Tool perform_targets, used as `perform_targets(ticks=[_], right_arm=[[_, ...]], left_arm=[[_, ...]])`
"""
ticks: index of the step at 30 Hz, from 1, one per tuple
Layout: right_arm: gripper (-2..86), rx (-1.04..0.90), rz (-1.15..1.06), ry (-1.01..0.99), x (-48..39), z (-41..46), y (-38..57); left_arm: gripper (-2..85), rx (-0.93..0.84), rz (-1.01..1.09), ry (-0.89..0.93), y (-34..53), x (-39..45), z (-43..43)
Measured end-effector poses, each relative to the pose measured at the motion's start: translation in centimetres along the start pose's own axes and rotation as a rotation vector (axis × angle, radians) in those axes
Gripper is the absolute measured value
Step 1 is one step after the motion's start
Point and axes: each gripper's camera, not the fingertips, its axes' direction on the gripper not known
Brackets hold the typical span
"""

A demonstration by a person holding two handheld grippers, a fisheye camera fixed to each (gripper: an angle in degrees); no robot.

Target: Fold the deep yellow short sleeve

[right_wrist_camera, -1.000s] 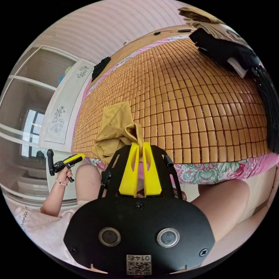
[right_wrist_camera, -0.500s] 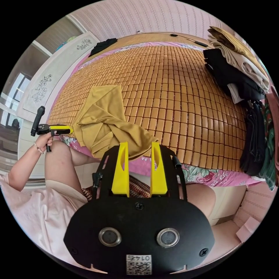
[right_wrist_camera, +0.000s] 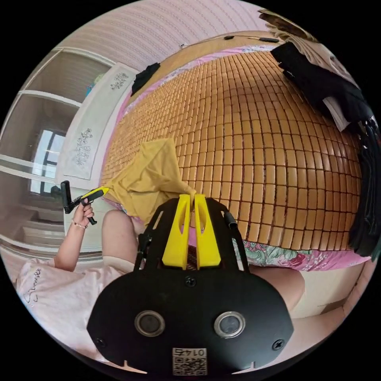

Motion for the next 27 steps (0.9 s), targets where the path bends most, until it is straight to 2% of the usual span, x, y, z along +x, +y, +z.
perform_targets(ticks=[6,8,11,18,23,27], right_arm=[[0.9,0.347,-0.213,-0.068,-2.0,-12.7,-2.6],[0.8,0.497,-0.277,-0.088,-2.9,-18.2,-2.1],[0.8,0.623,-0.37,-0.107,-4.3,-24.0,-0.4],[0.6,0.789,-0.582,-0.004,-7.9,-29.8,7.2],[0.7,0.945,-0.721,-0.15,-8.6,-35.1,14.3],[0.6,0.959,-0.842,-0.216,-10.5,-38.8,15.6]], left_arm=[[-0.8,0.405,0.054,0.155,-2.0,2.9,-17.3],[-0.8,0.52,0.058,0.189,-1.6,3.6,-22.5],[-0.8,0.678,0.101,0.241,0.4,5.4,-30.5],[-0.9,0.929,0.313,0.119,9.7,13.3,-42.8],[-0.9,1.126,0.395,0.191,15.6,15.2,-48.9],[-0.9,1.206,0.477,0.167,16.9,16.8,-53.9]])
